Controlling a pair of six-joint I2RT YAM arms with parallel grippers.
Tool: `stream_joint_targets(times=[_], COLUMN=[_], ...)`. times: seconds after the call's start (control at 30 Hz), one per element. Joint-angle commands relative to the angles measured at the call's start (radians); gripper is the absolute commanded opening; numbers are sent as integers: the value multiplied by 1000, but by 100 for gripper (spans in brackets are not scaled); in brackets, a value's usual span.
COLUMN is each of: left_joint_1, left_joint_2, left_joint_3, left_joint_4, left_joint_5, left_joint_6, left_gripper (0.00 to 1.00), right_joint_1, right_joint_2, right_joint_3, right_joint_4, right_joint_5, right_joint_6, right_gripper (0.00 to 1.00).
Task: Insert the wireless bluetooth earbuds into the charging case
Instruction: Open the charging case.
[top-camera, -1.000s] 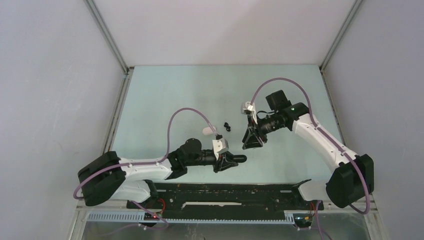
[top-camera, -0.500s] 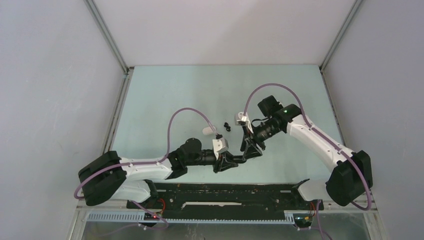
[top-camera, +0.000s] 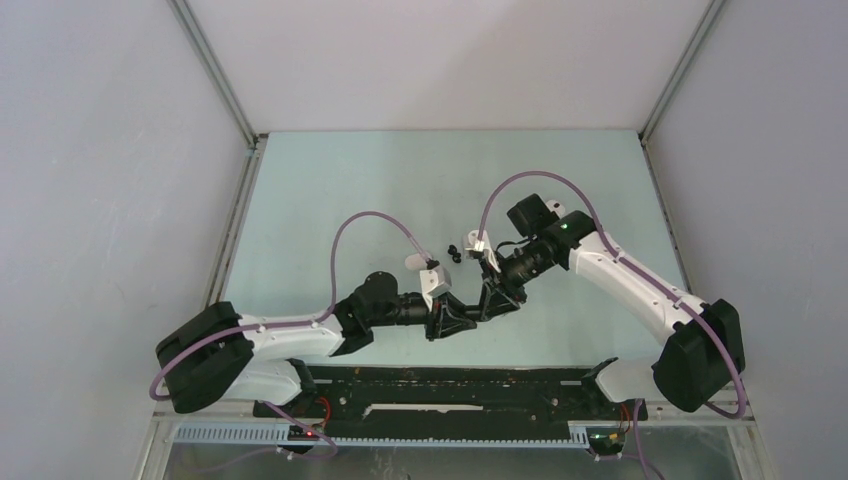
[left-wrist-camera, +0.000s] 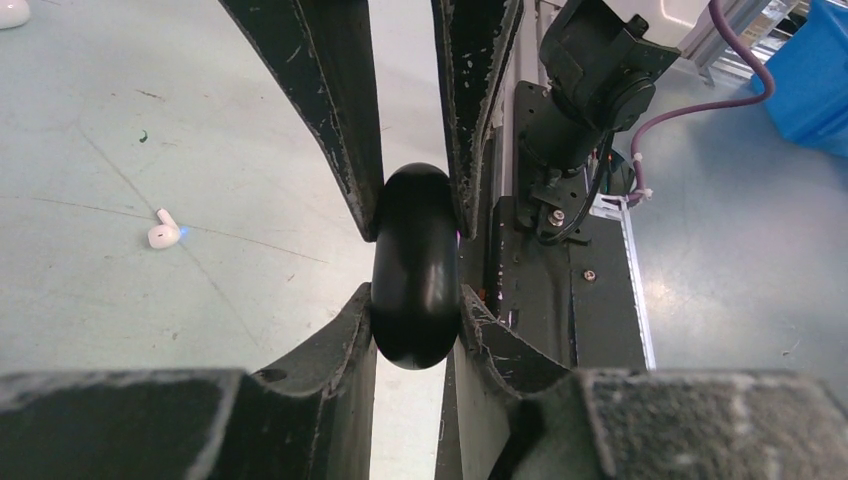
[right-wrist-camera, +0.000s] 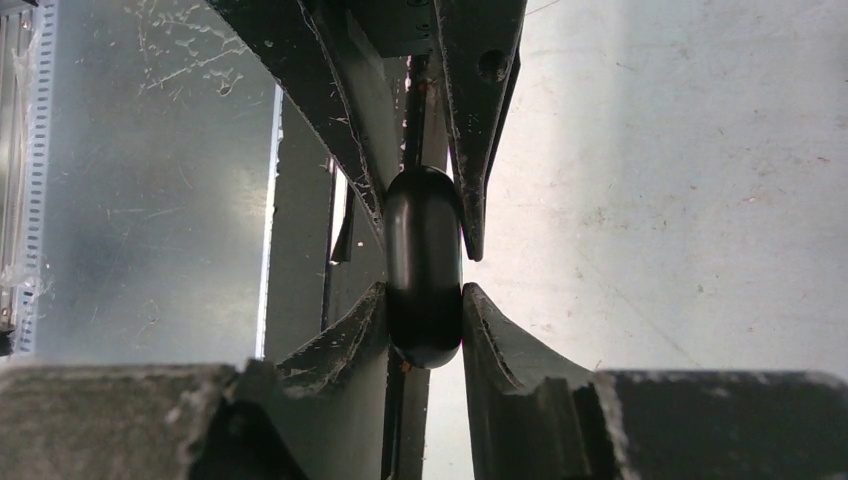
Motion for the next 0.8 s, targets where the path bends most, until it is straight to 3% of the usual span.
stream_joint_targets(times=[0.0, 0.13, 0.77], left_joint_1=[6, 6, 6], left_joint_2=[-15, -5, -12], left_joint_3=[-12, -45, -56], left_joint_4=[85, 120, 149], left_joint_5=[-9, -16, -47], left_joint_6=[-14, -9, -40], left_gripper=[21, 34, 46], right_joint_1=[-5, -28, -23], right_joint_2=[3, -12, 7], right_joint_3=[21, 19, 19], right_joint_4=[16, 26, 21], right_joint_5=[17, 9, 9], right_joint_6=[-1, 4, 6], right_gripper=[13, 12, 12])
